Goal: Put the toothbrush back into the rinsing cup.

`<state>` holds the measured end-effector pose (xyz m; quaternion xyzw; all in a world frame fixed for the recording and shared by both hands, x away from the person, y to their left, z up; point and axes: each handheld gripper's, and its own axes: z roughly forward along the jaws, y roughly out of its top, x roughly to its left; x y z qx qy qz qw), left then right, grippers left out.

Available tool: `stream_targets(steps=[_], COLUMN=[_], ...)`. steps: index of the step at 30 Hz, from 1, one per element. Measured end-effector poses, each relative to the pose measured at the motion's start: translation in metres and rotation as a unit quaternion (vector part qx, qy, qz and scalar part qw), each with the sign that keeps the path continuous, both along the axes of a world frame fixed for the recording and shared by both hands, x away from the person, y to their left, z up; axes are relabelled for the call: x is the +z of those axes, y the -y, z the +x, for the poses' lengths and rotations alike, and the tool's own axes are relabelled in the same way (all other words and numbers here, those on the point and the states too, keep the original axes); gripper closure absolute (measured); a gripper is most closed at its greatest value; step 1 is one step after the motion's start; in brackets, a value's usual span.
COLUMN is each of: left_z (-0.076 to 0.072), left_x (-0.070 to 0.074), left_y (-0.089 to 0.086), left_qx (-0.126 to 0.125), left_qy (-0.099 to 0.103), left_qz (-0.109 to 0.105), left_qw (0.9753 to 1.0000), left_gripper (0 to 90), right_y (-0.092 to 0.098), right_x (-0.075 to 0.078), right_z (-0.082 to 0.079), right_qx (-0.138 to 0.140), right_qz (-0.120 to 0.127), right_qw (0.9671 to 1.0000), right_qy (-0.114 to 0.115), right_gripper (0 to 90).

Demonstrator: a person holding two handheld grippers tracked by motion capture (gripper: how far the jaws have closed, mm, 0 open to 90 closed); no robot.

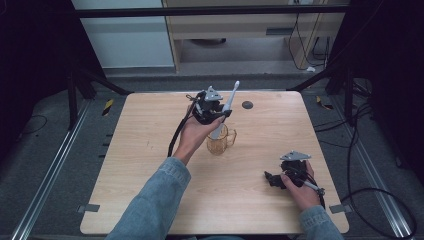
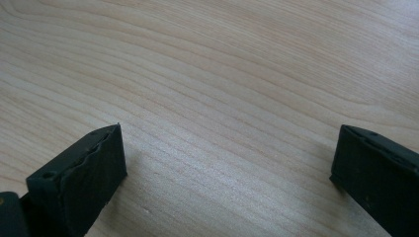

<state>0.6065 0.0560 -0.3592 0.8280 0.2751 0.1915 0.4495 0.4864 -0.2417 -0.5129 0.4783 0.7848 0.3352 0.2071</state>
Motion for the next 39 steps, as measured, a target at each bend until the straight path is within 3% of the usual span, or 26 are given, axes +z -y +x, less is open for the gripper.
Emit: stream_targets(steps=[39], left_z=[0.000], left_x=[-0.025], left_y=[-0.009], left_qx=[0.007], left_qy=[-0.023], left_qz=[0.009], left_qw=[0.9997], left_gripper=[66.8], right_y=[0.000], right_x=[0.000], right_z=[0.000], right_qx=[-0.001], right_qz=[-0.002], right_qw=[1.0000], right_qy=[0.000], right_gripper=[0.3])
